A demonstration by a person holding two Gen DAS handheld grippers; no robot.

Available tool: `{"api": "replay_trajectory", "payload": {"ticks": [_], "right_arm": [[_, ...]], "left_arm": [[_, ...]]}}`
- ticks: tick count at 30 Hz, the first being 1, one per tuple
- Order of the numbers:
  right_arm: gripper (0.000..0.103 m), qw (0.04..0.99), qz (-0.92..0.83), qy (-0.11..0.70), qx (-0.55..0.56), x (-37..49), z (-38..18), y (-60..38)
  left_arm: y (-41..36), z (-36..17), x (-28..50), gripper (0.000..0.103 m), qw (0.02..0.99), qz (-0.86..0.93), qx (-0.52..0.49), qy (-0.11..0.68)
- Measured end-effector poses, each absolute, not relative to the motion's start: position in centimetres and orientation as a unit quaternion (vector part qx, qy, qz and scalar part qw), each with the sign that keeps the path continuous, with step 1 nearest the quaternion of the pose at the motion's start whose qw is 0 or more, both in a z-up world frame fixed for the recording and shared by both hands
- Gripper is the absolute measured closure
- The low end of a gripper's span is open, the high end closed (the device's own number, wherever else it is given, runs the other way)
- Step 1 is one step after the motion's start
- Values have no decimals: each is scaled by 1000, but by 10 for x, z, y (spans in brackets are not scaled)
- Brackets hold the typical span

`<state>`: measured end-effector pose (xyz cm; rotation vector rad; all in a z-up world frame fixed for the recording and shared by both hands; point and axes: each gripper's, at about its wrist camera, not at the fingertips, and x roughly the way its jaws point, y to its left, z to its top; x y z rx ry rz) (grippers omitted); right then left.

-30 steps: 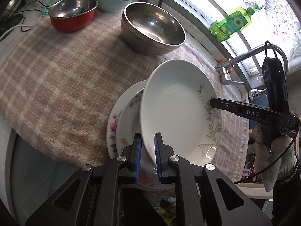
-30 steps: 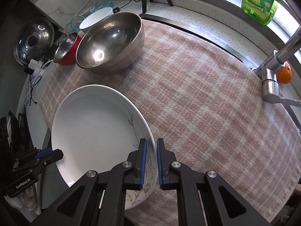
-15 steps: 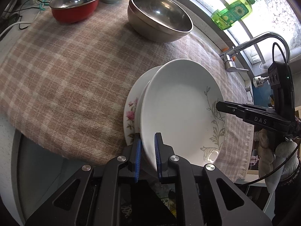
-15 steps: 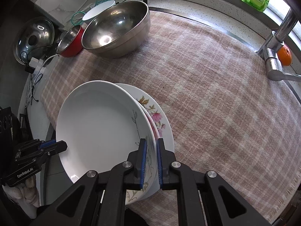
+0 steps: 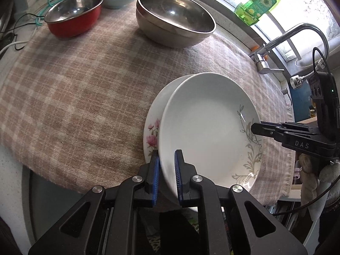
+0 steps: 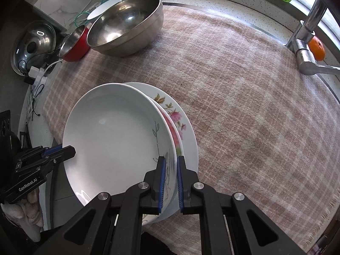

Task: Organize plates and bowls
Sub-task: 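Lower the gold-leaf plate onto the stack and open the right gripper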

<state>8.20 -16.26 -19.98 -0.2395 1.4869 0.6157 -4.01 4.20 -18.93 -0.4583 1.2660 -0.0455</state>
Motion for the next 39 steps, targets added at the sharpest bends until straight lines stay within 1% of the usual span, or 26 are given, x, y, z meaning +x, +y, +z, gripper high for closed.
{"api": "replay_trajectory", "payload": {"ticks": [5,12,20,28,39], "right_arm": [[94,695,267,657,-120,79,-198,-164],[94,700,268,653,-110,80,-189,-168],[93,706,271,647,-101,75,-182,-169],[93,736,271,613,-95,66,-154,-168],[93,777,283,557,-77,53,-119,-159]], "left_arm": [[42,-188,-37,91,786,-30,-201,583],[45,-182,-41,91,798,-27,-183,573],[53,-177,-44,91,800,-32,-197,566],[63,-154,-51,91,818,-32,-201,537],[93,-141,-55,91,828,3,-220,516]]}}
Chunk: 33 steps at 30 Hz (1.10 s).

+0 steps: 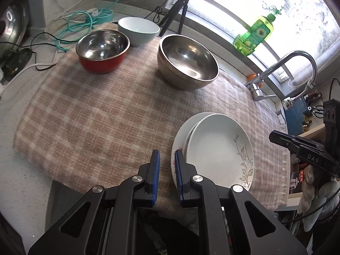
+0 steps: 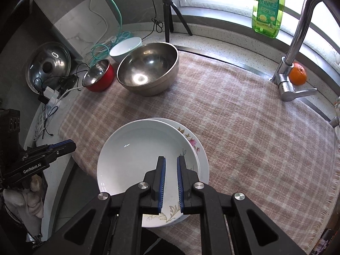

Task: Organize plates and bowls
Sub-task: 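Lower the gold-leaf plate onto the stack and open the right gripper, then move both grippers toward the rim of the large stainless steel bowl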

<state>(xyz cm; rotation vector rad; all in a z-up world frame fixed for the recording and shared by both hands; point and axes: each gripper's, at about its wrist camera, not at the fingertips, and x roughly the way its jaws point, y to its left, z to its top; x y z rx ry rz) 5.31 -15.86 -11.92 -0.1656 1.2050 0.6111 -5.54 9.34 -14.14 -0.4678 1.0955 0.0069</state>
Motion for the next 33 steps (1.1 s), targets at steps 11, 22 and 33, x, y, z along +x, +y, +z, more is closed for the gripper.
{"api": "replay_trajectory", "payload": {"ticks": [11,22,33], "right_arm": [[93,788,294,535,-76,75,-112,-149],[93,801,259,539,-20,79,-104,-147],[91,818,180,546,34,81,-106,-122]], "left_arm": [[115,-129,-39,91,838,64,-219,495],[120,-119,-2,91,858,31,-137,494],[143,-119,43,91,854,-72,-87,507]]}}
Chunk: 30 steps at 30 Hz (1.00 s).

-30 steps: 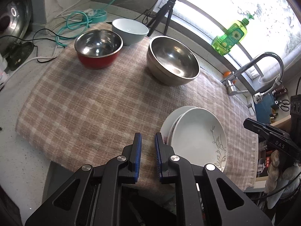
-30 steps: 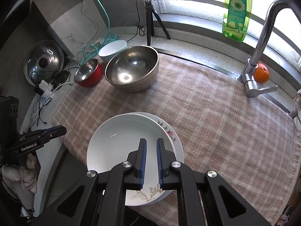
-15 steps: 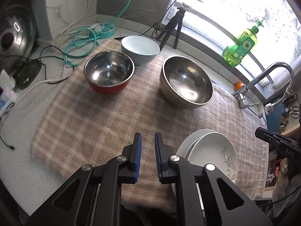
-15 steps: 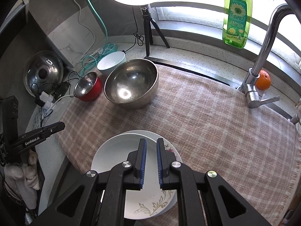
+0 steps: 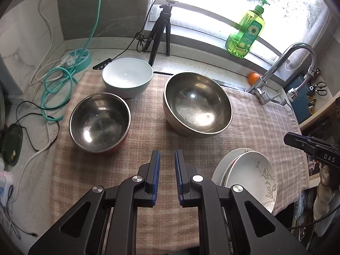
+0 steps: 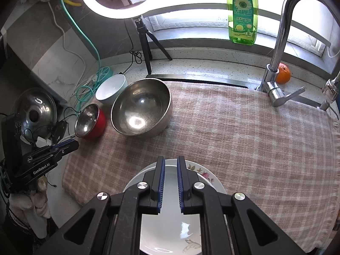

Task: Organize plates and bowls
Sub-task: 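Move both grippers toward the rim of the large stainless steel bowl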

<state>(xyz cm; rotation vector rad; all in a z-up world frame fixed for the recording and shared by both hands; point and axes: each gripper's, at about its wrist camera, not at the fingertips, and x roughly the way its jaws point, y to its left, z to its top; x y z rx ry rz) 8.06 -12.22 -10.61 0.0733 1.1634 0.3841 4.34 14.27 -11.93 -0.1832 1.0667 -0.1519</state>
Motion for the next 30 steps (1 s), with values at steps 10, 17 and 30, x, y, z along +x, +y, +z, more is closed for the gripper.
{"api": "replay_trajectory", "payload": {"ticks": [10,17,30], "right_arm": [[79,804,159,565,97,118,-116,-104],[79,791,153,582,111,147,-128,-96],[79,764,136,614,147,195,-158,-84]], "left_arm": [[162,-131,94,90,823,-124,-114,543],[163,-140,119,90,801,-139,-136,566],[160,-156,172,90,787,-129,-143,586]]}}
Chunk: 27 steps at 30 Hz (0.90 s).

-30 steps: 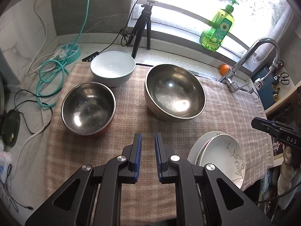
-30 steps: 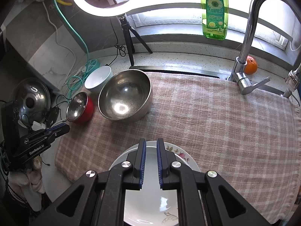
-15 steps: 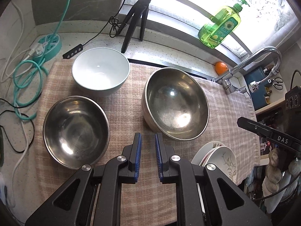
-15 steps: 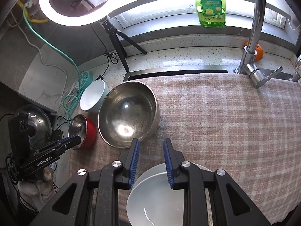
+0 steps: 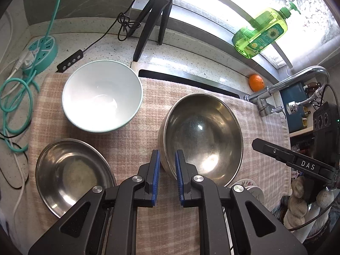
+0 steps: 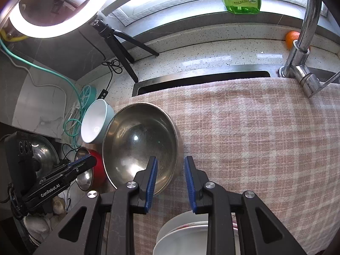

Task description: Organize plates and bowls

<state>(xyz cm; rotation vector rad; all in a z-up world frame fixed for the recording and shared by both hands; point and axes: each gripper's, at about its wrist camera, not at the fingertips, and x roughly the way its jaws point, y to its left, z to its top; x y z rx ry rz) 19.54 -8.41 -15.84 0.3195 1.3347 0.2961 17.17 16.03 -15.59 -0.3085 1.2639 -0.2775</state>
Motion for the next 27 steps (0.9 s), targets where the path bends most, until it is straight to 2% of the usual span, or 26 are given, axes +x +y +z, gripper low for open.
{"api": "replay_trajectory", "payload": {"ticks": [15,23,27], "right_arm": [[80,750,127,630,155,215,-181,-76],[92,741,122,640,162,215,-192,-73],[94,740,121,641,165,212,-192,-73]], "left_arm": [[153,-179,189,90,775,-127,-129,605],[150,-180,190,93,775,-135,-122,606],[150,-181,190,93,776,-134,-125,604]]}}
